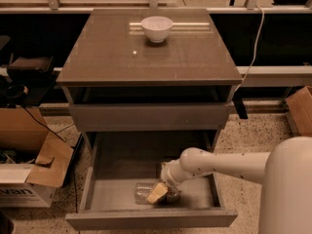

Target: Pick water bottle from middle drawer and place on counter

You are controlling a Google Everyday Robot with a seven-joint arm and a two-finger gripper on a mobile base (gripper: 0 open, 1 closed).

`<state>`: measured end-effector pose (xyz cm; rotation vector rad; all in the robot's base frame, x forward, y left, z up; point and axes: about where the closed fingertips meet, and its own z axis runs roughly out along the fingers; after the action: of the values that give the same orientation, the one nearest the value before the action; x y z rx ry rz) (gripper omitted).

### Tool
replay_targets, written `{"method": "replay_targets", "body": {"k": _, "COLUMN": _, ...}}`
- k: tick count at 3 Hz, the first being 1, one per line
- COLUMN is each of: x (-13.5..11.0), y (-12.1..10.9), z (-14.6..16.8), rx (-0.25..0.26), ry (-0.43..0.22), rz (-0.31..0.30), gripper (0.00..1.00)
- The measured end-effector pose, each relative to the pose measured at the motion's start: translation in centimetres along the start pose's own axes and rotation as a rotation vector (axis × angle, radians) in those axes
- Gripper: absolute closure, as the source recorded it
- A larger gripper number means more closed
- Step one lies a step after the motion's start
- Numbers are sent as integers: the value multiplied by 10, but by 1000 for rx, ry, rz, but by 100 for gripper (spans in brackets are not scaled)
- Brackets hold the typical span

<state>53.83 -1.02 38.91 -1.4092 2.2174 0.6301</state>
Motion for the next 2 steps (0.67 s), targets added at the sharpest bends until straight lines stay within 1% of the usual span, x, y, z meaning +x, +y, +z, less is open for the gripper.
{"method": "replay_targets", "body": {"k": 1, "x": 5, "y": 3, "z": 14, "rx": -11, "ry": -5, "rz": 31, "gripper": 19}}
{"method": "replay_targets", "body": {"k": 2, "x": 9, "y": 4, "z": 19, "rx": -13, "ry": -7, "rz": 54, "gripper": 43}}
